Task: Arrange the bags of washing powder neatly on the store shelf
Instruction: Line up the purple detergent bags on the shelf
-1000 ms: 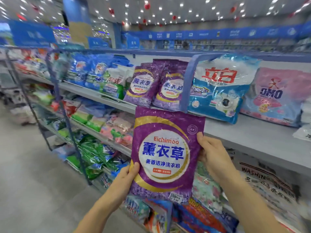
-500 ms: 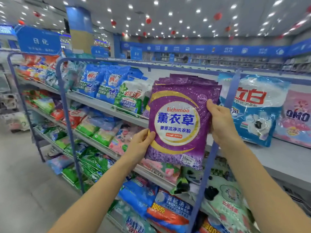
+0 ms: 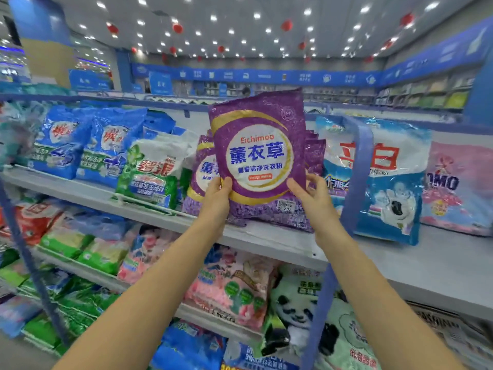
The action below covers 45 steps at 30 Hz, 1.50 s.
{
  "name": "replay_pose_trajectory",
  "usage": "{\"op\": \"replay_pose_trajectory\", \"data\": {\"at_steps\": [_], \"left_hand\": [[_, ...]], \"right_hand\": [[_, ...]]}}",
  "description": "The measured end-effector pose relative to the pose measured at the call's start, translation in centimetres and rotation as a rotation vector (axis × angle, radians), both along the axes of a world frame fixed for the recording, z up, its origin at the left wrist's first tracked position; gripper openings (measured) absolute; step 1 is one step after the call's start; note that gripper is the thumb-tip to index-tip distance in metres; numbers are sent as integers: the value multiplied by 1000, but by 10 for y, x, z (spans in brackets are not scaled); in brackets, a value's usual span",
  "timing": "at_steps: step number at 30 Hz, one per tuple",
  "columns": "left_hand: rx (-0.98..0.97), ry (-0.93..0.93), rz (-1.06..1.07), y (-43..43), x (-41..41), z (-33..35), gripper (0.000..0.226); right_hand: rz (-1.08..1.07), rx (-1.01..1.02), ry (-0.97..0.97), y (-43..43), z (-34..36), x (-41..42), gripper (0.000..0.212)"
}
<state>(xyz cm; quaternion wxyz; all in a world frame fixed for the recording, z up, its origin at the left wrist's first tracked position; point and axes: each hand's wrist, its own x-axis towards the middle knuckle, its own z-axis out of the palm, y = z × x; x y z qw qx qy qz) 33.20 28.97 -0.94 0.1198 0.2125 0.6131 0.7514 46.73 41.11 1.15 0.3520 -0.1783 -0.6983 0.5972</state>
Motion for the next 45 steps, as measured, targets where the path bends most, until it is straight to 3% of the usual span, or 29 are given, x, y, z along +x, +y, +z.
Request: {"op": "replay_pose_trajectory", "data": {"at_steps": [3,8,9,12,14,22,28,32,36,41,45], "left_hand": [[-39,44,-93,20,-10,0,20],[-112,53,-230,38,-18,-10,12],[-107,63,-232,39,-19,-11,14],[-113,111,-245,37,-18,-9,53],[-117,135,-260,37,-17,-10,63],[-159,270,-268,41,-23,-17,65],[-91,543,-191,23,-20,5,63],[3,768,-191,-16,-7,14,53],[33,876,-263,-51,12,-14,30],[-31,808,-460,-65,56,-70,22],[-170,929,-644,-46,102,-114,28]], "right_hand": [[-89,117,-64,3,-23,-3,58],[-292,211,-147,10,-41,-6,55],[-305,204,-174,9,-44,-7,55],[-325,186,-225,3,-52,-9,56],[-346,190,-250,1,-53,-10,57],[-512,404,-390,-7,-52,-11,62],[-572,641,-287,-33,-40,1,62],[-632,805,-234,-58,-42,35,43],[-748,877,-282,-73,-64,91,27],[-941,801,-470,-68,-118,182,24],[-1095,701,-672,-53,-160,259,29]]}}
